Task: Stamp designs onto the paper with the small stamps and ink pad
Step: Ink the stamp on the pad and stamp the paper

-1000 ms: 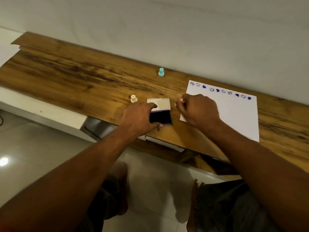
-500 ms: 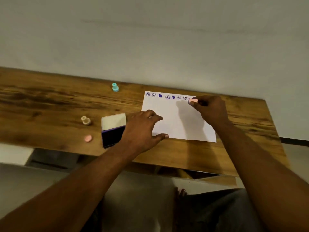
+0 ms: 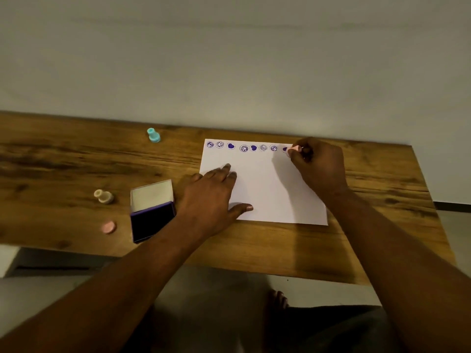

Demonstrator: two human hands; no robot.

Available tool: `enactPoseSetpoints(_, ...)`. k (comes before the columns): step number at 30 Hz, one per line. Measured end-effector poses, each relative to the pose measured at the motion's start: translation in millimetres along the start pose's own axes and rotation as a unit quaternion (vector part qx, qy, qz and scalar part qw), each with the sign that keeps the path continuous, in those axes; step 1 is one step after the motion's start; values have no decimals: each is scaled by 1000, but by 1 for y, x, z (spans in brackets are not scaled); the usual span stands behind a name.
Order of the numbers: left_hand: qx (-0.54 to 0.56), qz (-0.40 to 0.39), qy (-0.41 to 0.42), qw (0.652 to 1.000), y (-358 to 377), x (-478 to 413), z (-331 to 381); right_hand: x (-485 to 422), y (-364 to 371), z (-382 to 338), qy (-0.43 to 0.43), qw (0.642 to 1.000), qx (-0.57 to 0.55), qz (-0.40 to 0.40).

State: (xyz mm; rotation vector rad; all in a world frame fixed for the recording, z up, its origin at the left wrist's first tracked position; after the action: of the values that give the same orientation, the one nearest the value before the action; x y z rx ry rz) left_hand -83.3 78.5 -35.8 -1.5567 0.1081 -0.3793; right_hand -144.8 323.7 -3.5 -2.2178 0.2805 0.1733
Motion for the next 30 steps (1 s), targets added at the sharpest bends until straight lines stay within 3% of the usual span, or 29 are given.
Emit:
enactPoseSetpoints(5, -30, -44, -31, 998, 4, 1, -22, -1, 57, -76, -71, 995, -37, -62)
enactPoseSetpoints(9, -28, -56, -25, 998, 7, 7, -25, -5, 91, -133, -129, 989, -32, -63)
enactPoseSetpoints(16, 3, -59, -1, 998, 17, 10, -28, -7, 130, -156, -134, 985, 22, -103)
enactPoseSetpoints(24, 14, -93, -13, 995, 28, 6, -25, -14, 96, -204, -226, 973, 46, 26)
enactPoseSetpoints(28, 18, -75, -4, 997, 24, 9, -22, -3, 154, -175, -144, 972, 140, -122)
enactPoseSetpoints(30, 28, -84, -4, 996, 23, 11, -21, -1, 165, -166, -118, 970, 159, -143)
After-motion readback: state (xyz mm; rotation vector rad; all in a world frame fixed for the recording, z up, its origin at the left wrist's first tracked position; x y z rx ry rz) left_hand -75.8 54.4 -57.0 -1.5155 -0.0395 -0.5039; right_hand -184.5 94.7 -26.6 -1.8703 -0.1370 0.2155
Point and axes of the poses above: each hand's wrist, its own x-axis away from the middle knuckle, its own y-axis out of the palm, z = x × y, the point moved 10 cm from there along -x, towards the middle knuckle
